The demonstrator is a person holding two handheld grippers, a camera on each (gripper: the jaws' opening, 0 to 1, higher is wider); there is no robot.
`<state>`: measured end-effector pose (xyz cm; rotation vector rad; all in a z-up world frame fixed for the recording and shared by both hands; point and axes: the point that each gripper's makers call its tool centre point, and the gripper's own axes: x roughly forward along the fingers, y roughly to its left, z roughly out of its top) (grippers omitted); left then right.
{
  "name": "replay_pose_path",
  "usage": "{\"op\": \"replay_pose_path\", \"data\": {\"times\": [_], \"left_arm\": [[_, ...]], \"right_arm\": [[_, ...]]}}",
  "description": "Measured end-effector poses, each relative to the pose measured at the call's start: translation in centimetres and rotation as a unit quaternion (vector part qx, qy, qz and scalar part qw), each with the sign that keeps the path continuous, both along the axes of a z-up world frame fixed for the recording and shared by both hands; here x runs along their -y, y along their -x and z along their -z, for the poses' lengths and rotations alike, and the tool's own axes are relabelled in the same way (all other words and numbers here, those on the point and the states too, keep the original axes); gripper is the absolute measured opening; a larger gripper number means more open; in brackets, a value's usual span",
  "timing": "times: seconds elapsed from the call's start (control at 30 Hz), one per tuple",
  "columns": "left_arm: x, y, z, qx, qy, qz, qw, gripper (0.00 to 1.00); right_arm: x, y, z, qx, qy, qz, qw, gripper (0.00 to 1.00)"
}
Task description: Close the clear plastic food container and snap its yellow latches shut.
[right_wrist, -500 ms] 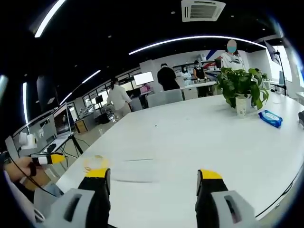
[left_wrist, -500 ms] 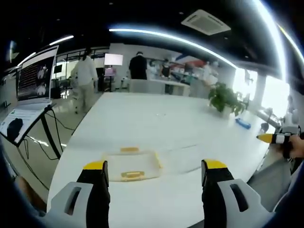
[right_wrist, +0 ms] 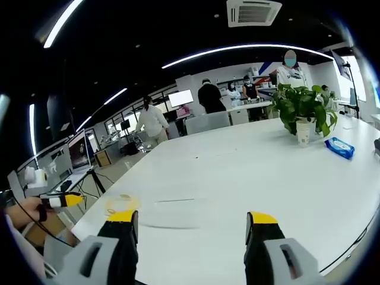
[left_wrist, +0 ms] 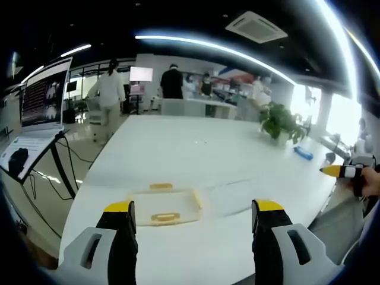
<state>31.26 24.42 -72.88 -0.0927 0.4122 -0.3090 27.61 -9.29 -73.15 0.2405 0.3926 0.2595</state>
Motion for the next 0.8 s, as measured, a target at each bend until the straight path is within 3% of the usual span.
{"op": "replay_pose_path", "data": {"times": [0.23,0.4,0.8], "left_arm": [[0.08,-0.03,0.06,0.001,0.000,0.003,1.0000,0.78],[0.26,-0.03,0.21,-0.002,-0.003,0.006,1.0000,0.78],[0.31,-0.04,0.41,-0.006,-0.004,0.009,0.9999,0.78]], "right_arm": [[0.02,0.06,0.09,-0.001,0.002,0.000,1.0000,0.73],[-0.03,-0.05,-0.57,0.014,-0.009,0.006,0.9998,0.72],[-0.29,0.11,-0.13,0.006,-0.009,0.002,0.9999,0.72]]}}
